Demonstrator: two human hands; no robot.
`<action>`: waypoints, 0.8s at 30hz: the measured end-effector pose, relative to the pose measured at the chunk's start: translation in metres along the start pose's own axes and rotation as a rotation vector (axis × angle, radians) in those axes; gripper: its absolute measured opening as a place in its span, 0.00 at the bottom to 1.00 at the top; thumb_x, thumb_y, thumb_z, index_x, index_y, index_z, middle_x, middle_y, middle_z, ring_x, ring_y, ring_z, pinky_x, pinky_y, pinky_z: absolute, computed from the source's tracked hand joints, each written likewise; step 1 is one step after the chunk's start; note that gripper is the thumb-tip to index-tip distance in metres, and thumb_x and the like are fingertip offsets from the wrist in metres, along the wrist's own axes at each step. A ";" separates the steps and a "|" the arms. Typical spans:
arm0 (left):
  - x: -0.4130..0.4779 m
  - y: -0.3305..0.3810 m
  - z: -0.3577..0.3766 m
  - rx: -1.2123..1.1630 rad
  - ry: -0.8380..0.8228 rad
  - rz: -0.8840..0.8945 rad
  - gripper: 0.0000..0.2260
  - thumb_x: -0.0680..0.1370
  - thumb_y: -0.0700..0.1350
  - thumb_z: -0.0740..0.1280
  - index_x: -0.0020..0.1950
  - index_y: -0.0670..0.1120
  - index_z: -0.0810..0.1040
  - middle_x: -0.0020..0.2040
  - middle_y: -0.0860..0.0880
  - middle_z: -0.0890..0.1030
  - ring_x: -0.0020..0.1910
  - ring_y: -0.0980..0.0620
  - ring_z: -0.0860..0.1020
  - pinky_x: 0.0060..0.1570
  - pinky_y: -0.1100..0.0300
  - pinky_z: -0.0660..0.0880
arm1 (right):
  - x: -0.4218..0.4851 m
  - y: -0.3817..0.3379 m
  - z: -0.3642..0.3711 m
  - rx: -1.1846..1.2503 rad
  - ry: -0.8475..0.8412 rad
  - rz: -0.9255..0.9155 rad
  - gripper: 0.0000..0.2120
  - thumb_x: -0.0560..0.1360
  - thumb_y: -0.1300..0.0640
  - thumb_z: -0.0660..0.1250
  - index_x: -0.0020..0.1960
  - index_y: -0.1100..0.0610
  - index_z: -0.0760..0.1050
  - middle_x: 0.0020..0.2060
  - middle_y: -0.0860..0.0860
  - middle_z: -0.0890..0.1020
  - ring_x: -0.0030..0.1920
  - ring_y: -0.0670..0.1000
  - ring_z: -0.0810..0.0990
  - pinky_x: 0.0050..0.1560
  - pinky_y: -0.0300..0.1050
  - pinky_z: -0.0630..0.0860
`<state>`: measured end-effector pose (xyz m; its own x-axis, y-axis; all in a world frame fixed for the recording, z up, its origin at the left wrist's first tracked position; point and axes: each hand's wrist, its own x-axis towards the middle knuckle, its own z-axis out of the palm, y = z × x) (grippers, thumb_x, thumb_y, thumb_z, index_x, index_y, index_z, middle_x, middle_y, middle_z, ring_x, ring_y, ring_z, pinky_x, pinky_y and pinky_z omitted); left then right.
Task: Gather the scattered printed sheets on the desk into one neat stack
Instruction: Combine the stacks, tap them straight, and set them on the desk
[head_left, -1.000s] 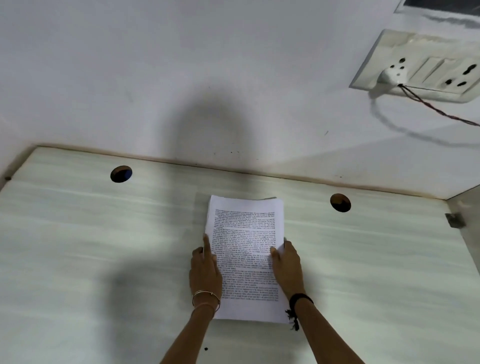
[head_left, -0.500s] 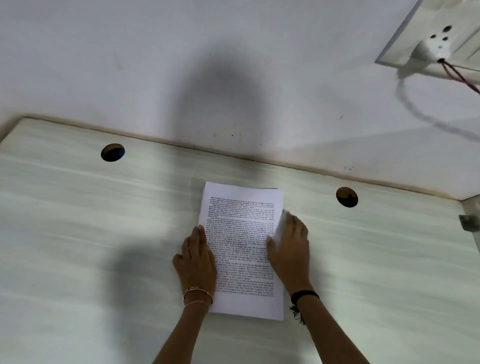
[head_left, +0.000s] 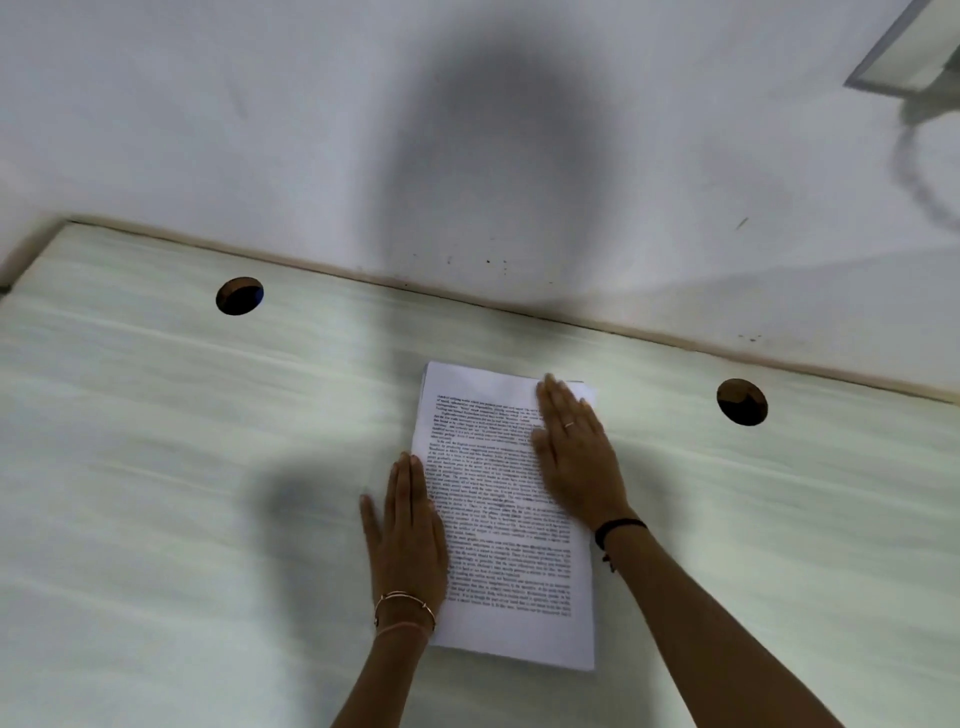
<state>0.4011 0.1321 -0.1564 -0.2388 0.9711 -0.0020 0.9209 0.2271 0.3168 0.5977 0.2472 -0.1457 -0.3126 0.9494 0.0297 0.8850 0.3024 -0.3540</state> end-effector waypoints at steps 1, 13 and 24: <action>-0.001 0.001 0.000 -0.001 -0.003 0.000 0.25 0.79 0.46 0.46 0.76 0.43 0.52 0.76 0.46 0.59 0.75 0.54 0.54 0.74 0.47 0.44 | 0.005 0.004 -0.001 0.001 0.003 0.035 0.26 0.81 0.49 0.47 0.78 0.55 0.51 0.77 0.49 0.54 0.77 0.45 0.49 0.77 0.46 0.48; 0.002 0.002 -0.003 0.040 -0.032 -0.020 0.25 0.77 0.46 0.49 0.74 0.41 0.58 0.74 0.46 0.64 0.74 0.53 0.55 0.72 0.45 0.48 | 0.005 -0.068 0.018 -0.043 -0.244 -0.507 0.25 0.83 0.51 0.47 0.78 0.50 0.46 0.77 0.46 0.50 0.77 0.45 0.46 0.77 0.47 0.44; 0.002 0.002 -0.005 0.028 -0.040 -0.032 0.24 0.79 0.47 0.45 0.74 0.42 0.60 0.73 0.46 0.66 0.73 0.53 0.57 0.72 0.46 0.47 | 0.087 -0.083 0.022 -0.029 -0.208 -0.205 0.31 0.78 0.44 0.36 0.78 0.56 0.45 0.77 0.50 0.47 0.77 0.46 0.44 0.77 0.50 0.48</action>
<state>0.4012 0.1345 -0.1511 -0.2566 0.9652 -0.0500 0.9213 0.2599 0.2893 0.4893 0.3030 -0.1339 -0.5472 0.8315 -0.0955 0.8045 0.4912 -0.3339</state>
